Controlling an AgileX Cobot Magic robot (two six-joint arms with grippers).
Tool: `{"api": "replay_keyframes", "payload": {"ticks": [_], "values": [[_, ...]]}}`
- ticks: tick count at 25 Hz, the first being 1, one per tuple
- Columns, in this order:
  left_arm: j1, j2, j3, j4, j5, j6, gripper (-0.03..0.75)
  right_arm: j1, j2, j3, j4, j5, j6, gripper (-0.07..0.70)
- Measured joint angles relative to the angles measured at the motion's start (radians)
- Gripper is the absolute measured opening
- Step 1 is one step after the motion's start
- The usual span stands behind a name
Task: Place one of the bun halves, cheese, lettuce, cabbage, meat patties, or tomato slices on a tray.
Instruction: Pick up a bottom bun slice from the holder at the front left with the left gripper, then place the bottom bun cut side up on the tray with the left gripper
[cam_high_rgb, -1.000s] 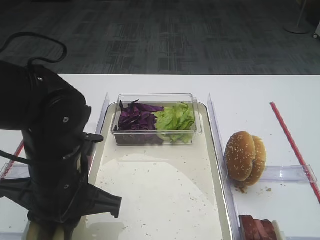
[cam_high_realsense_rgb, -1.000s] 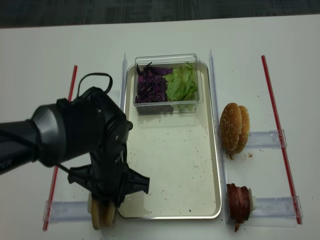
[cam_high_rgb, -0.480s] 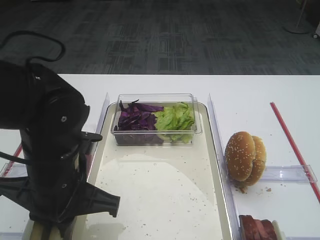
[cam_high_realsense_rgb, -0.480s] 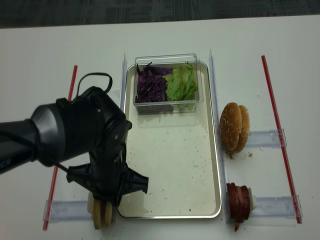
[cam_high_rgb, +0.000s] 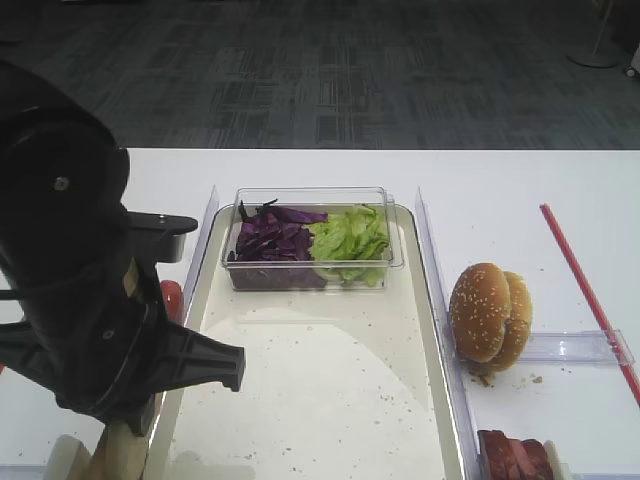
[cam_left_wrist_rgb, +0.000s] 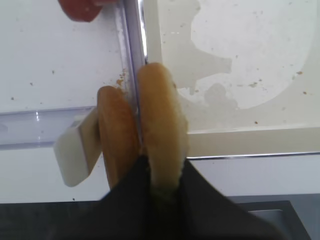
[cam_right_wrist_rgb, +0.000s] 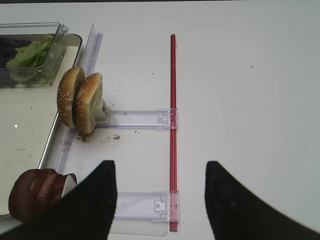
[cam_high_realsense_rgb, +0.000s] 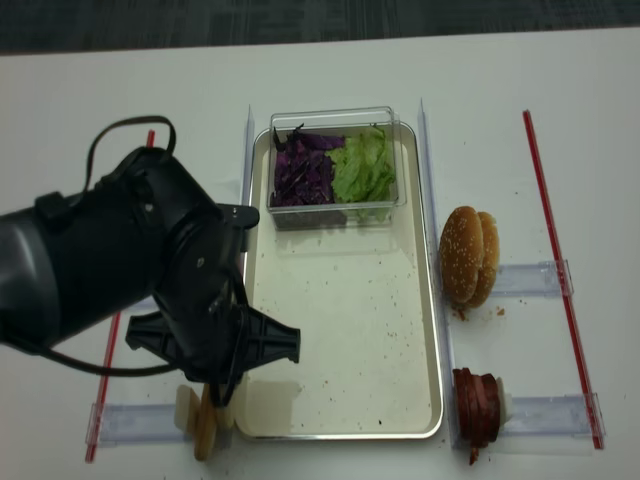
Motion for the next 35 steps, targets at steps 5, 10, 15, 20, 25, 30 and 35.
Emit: {"api": "replay_keyframes", "payload": {"ticks": [5,10,15,20,25,30,35], "values": [[-0.002,-0.045,0.000,0.007,0.013,-0.017,0.029,0.000,0.000,0.000,0.000,0.000,0.000,0.427],[-0.002,-0.065,-0.014,0.024,0.038,-0.021,0.029,0.000,0.000,0.000,0.000,0.000,0.000,0.427],[-0.002,-0.067,-0.068,0.039,0.056,-0.022,0.029,0.000,0.000,0.000,0.000,0.000,0.000,0.427],[-0.002,-0.069,-0.087,0.055,0.072,-0.022,0.028,0.000,0.000,0.000,0.000,0.000,0.000,0.427],[0.001,-0.069,-0.090,0.056,0.064,-0.018,0.027,0.000,0.000,0.000,0.000,0.000,0.000,0.427],[0.079,-0.069,-0.090,0.050,0.047,0.028,0.027,0.000,0.000,0.000,0.000,0.000,0.000,0.427],[0.186,-0.069,-0.090,-0.023,0.007,0.127,0.027,0.000,0.000,0.000,0.000,0.000,0.000,0.427]]}}
